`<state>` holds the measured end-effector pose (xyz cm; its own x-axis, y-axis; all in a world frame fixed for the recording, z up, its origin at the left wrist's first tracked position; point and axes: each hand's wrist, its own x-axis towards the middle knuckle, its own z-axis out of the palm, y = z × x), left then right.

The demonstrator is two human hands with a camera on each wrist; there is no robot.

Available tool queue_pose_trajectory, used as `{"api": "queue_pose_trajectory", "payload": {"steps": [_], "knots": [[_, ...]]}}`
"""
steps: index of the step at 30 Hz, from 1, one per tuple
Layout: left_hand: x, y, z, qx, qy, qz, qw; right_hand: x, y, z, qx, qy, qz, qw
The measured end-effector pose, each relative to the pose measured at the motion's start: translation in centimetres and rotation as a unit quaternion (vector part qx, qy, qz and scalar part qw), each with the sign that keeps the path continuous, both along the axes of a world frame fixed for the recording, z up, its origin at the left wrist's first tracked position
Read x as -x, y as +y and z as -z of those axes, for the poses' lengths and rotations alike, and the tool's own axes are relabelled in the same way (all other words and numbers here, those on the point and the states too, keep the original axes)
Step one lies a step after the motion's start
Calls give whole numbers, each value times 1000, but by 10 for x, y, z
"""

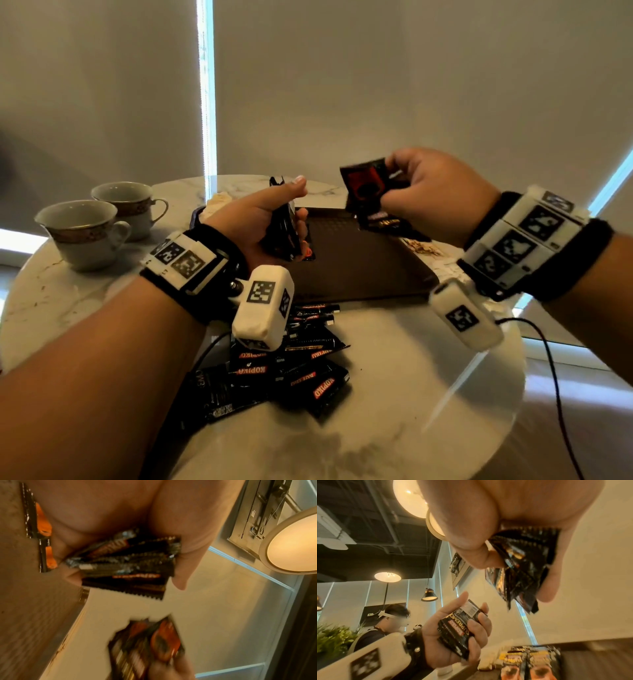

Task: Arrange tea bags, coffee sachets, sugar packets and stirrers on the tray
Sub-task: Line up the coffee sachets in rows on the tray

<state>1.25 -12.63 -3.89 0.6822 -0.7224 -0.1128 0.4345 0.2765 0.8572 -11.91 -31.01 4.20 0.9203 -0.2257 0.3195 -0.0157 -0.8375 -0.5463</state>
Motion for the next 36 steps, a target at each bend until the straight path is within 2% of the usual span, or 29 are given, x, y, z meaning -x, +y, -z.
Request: {"api": "queue_pose_trajectory", "payload": {"steps": [3,6,8,10,13,14,17,22,25,30,34,36], "knots": [[9,-5,0,17,-17,-13,1000,-26,21,2,2,-45,-8,999],[16,-8,-1,69,-50,15,996,-46,46,16,8,-59,-40,997],[16,-8,-2,93,-41,9,995,-53,59,23,21,-63,-69,995],[14,-5,-4,91,-47,-18,995,-58,65,29,-4,-55,-100,993],[10,1,-8,94,-39,-8,995,-57,64,34,-124,-15,-155,980],[7,3,-8,98,-32,-3,995,-55,61,35,-136,-7,-173,975],[1,9,-10,100,-23,19,995,-49,53,34,-98,9,-212,972],[-2,11,-10,39,-53,54,996,-48,47,29,-66,42,-200,977],[2,9,-11,58,-58,74,994,-50,47,31,-76,80,-215,970],[3,11,-14,106,-86,88,987,-55,48,36,-59,3,-209,976],[1,15,-14,90,-111,92,985,-57,46,37,-87,39,-235,967],[-2,21,-16,89,-91,93,988,-55,46,36,-50,39,-218,974]]}}
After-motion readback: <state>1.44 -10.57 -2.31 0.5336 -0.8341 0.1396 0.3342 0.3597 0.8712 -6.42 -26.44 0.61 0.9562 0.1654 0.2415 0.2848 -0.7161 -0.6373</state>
